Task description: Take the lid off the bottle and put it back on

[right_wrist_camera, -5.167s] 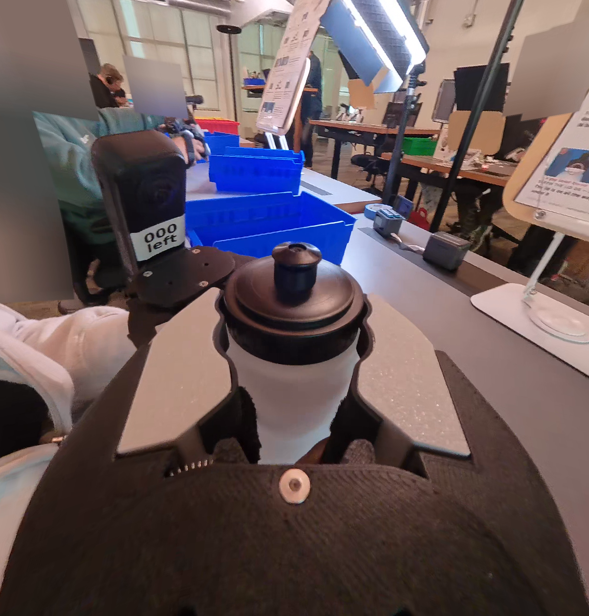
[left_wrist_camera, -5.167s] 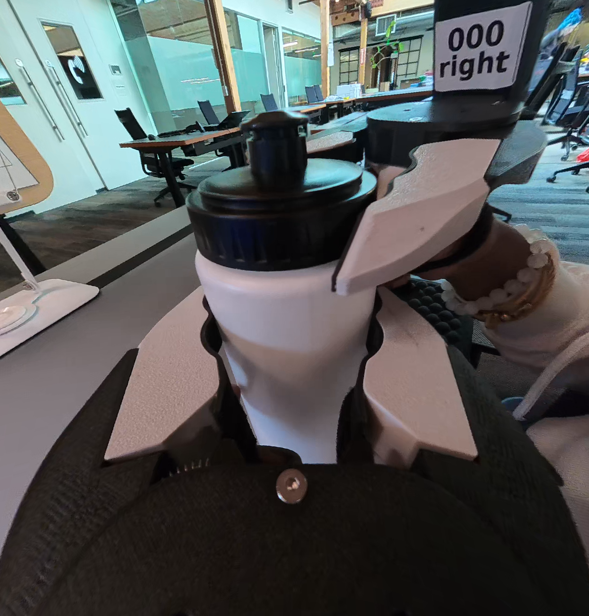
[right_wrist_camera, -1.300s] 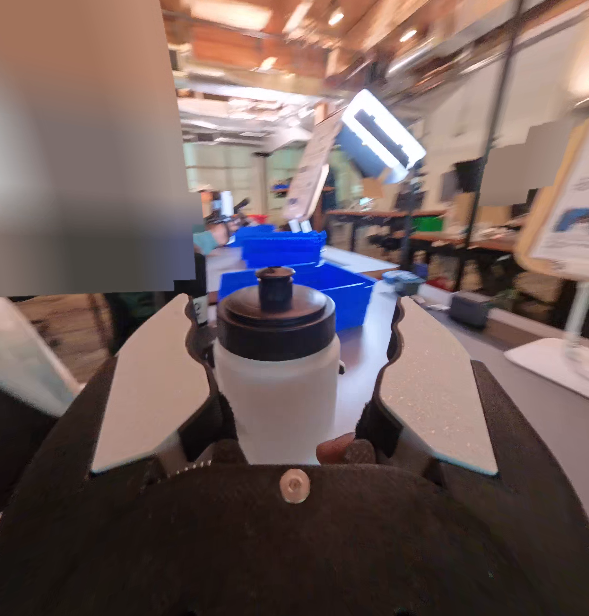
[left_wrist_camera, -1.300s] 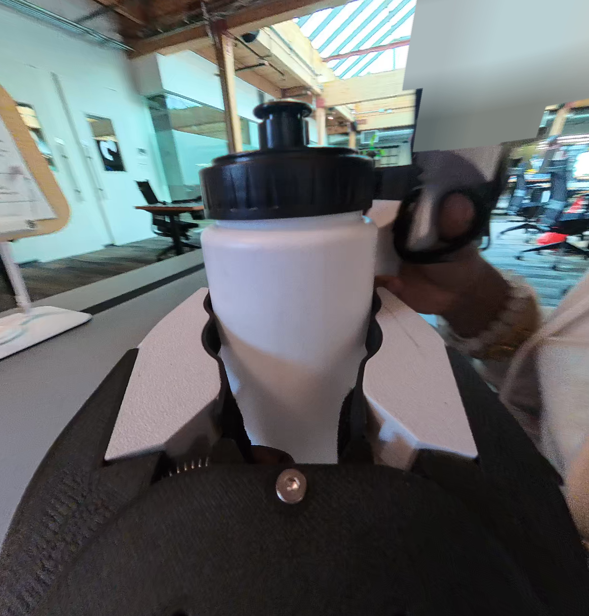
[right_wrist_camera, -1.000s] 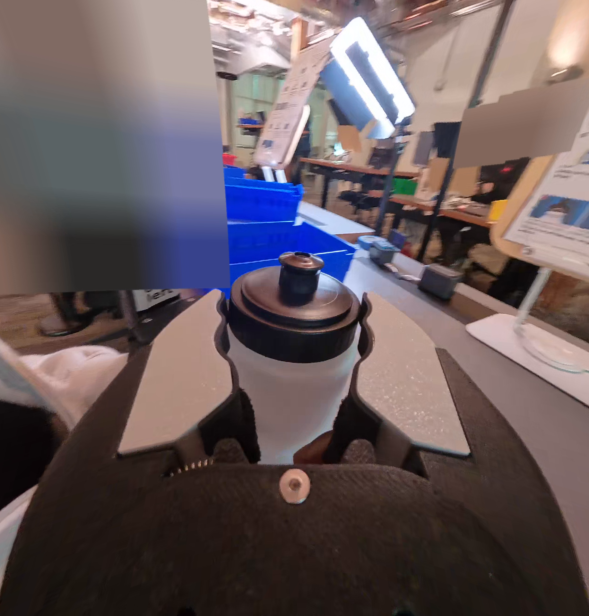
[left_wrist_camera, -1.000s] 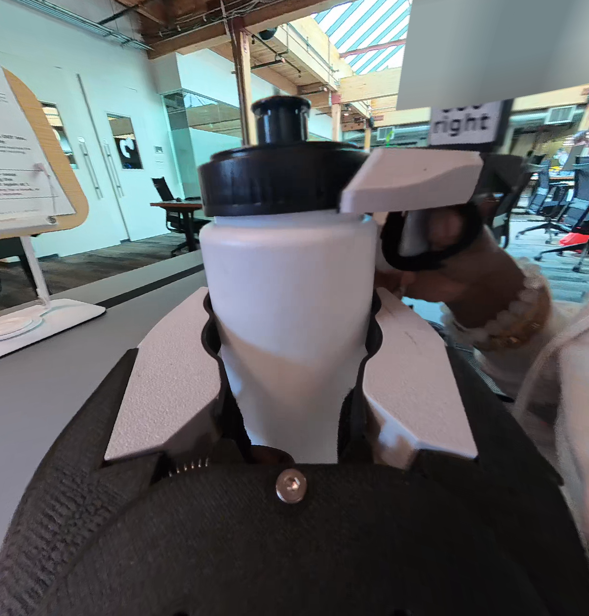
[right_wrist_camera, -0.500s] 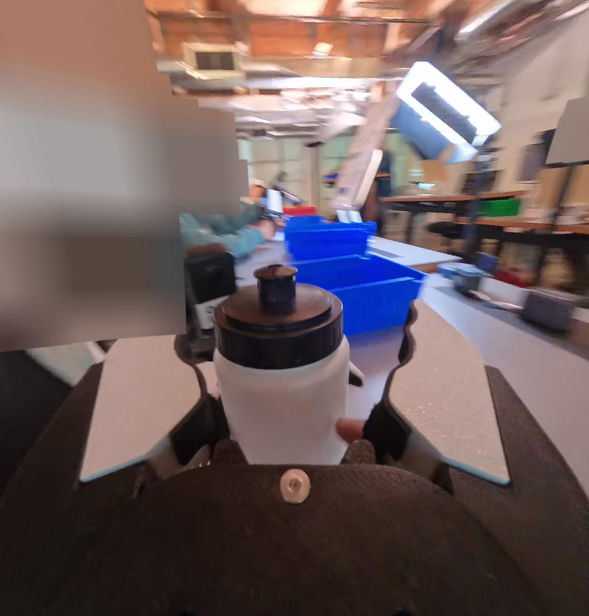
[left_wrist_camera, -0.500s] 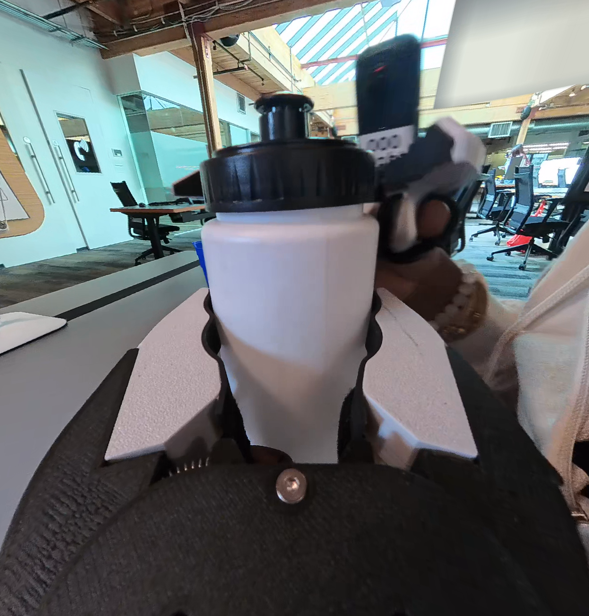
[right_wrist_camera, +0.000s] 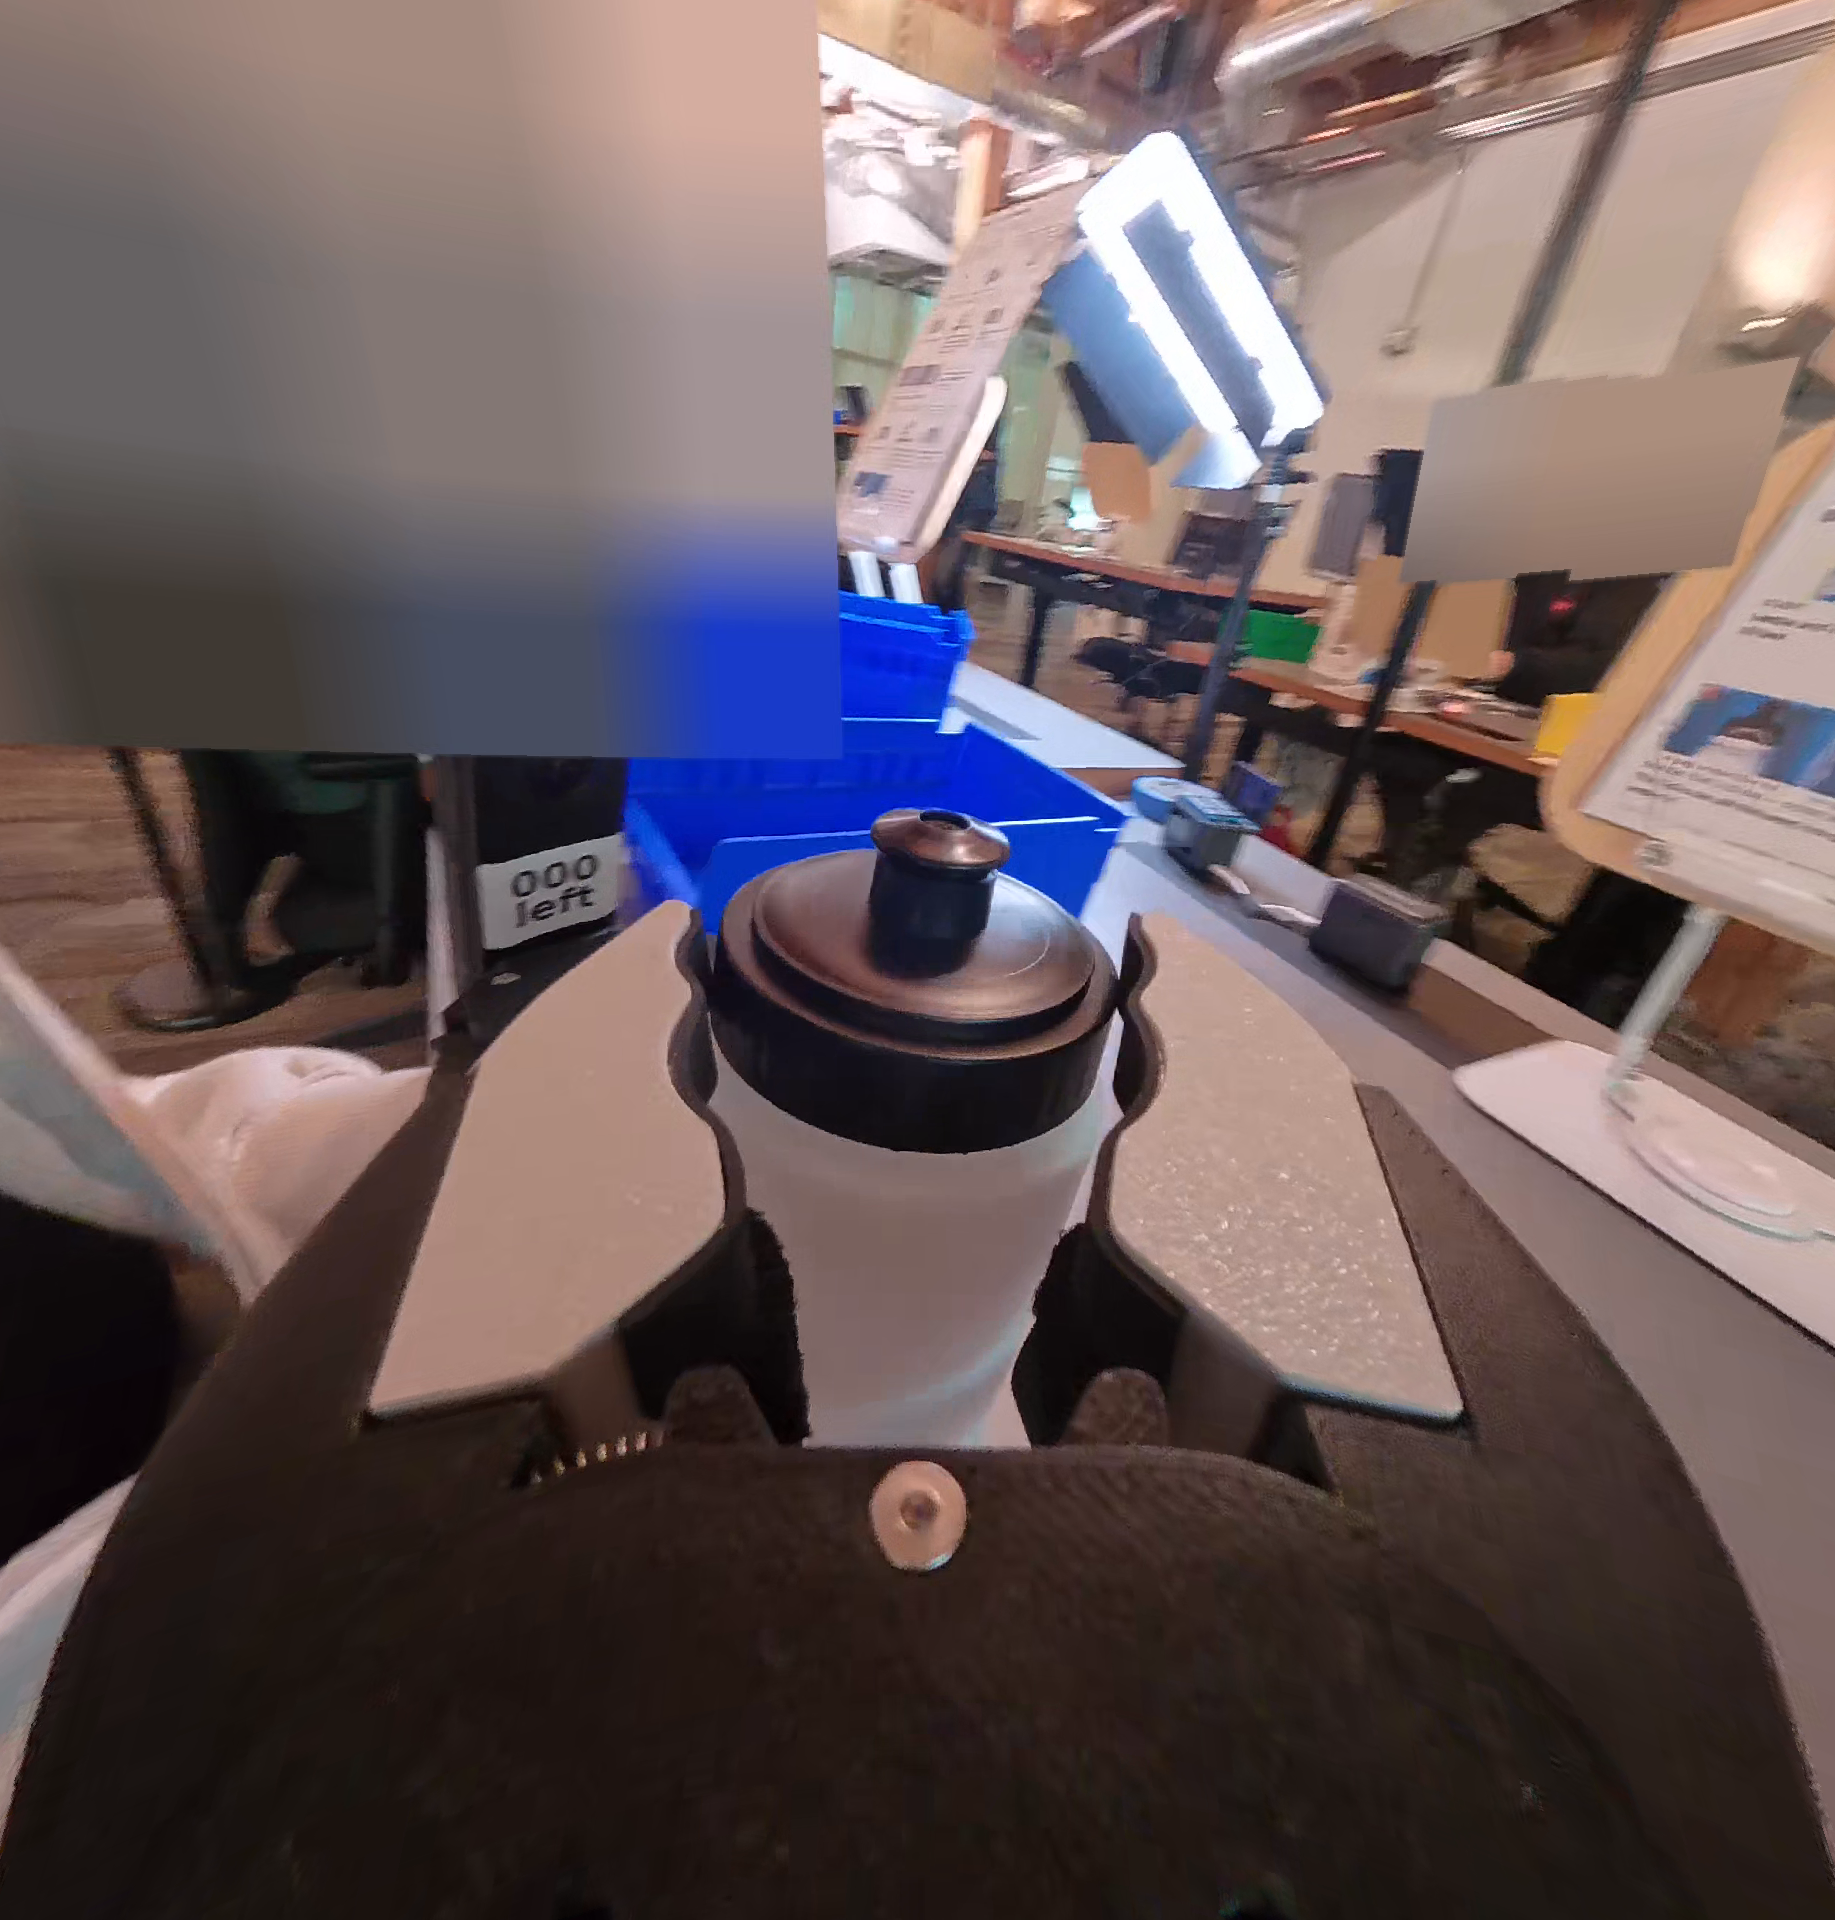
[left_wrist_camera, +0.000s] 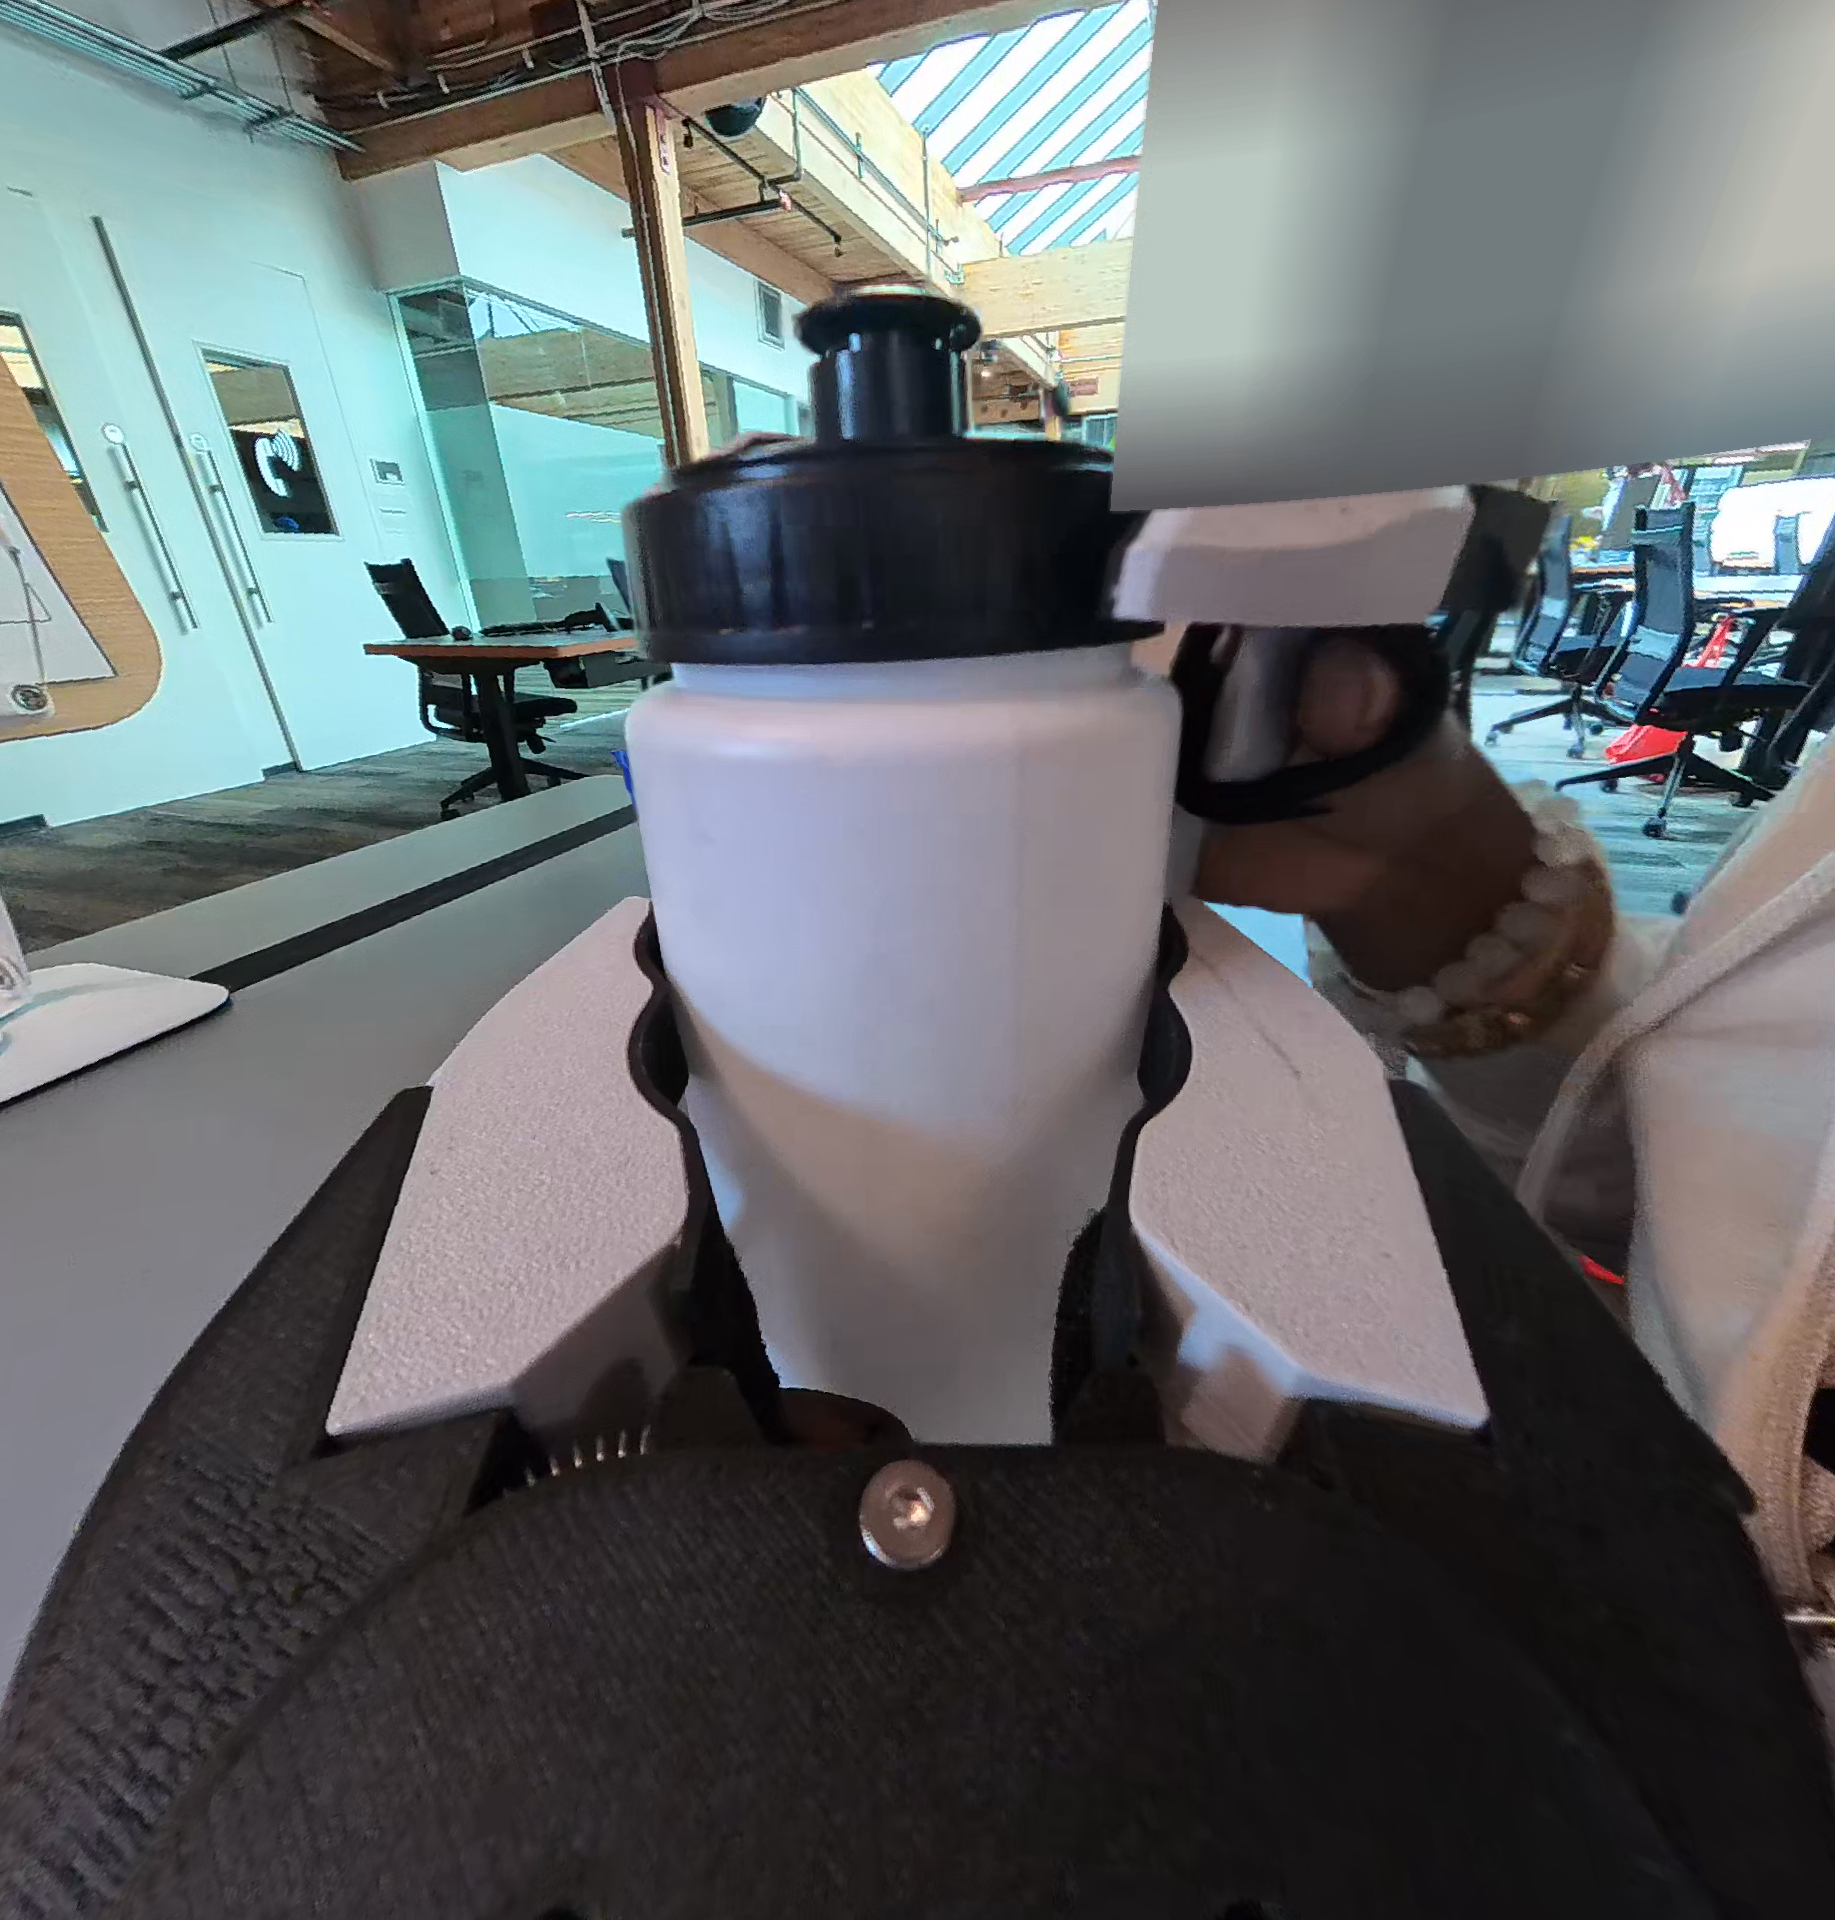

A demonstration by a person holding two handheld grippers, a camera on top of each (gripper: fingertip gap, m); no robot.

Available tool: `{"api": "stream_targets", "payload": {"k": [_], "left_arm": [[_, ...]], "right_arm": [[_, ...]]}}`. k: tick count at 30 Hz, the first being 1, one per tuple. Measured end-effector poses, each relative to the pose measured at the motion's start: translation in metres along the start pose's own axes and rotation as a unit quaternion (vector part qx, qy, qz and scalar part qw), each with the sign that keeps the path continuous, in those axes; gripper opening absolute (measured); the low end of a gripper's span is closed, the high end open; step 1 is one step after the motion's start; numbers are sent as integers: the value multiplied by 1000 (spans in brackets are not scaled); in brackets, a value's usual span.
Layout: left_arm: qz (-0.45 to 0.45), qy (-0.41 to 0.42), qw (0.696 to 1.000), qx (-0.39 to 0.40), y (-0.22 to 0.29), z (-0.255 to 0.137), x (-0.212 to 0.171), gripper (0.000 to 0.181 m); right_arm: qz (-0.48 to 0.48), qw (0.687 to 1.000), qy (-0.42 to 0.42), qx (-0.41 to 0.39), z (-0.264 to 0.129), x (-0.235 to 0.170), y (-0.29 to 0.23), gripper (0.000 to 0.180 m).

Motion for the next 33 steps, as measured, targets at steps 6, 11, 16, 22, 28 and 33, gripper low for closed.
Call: {"api": "stream_targets", "payload": {"k": [6,11,16,22,28,33], "left_arm": [[-5,-1,1000,-19,-2,0,0,87],[-10,-1,1000,-13,-4,0,0,87],[-9,-28,999,-12,-3,1,4,87],[-11,-35,999,32,-2,4,5,87],[-21,-40,999,26,-2,2,6,87],[-7,-49,999,16,1,4,6,87]], "right_arm": [[38,967,4,254,8,0,40,74],[71,962,37,259,10,1,43,92],[18,983,35,180,2,-6,28,83],[18,988,-3,156,6,-5,27,88],[23,994,-9,106,3,-5,18,90],[32,995,-7,96,0,0,20,84]]}}
Point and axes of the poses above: each gripper's, where its closed fingertips meet, z out along the fingers, x out of its top, y = z × x across the jaws, the point moved 10 cm from there along -z, back along the fingers, and after that the axes turned 2 degrees about -y, right-handed, at the moved point
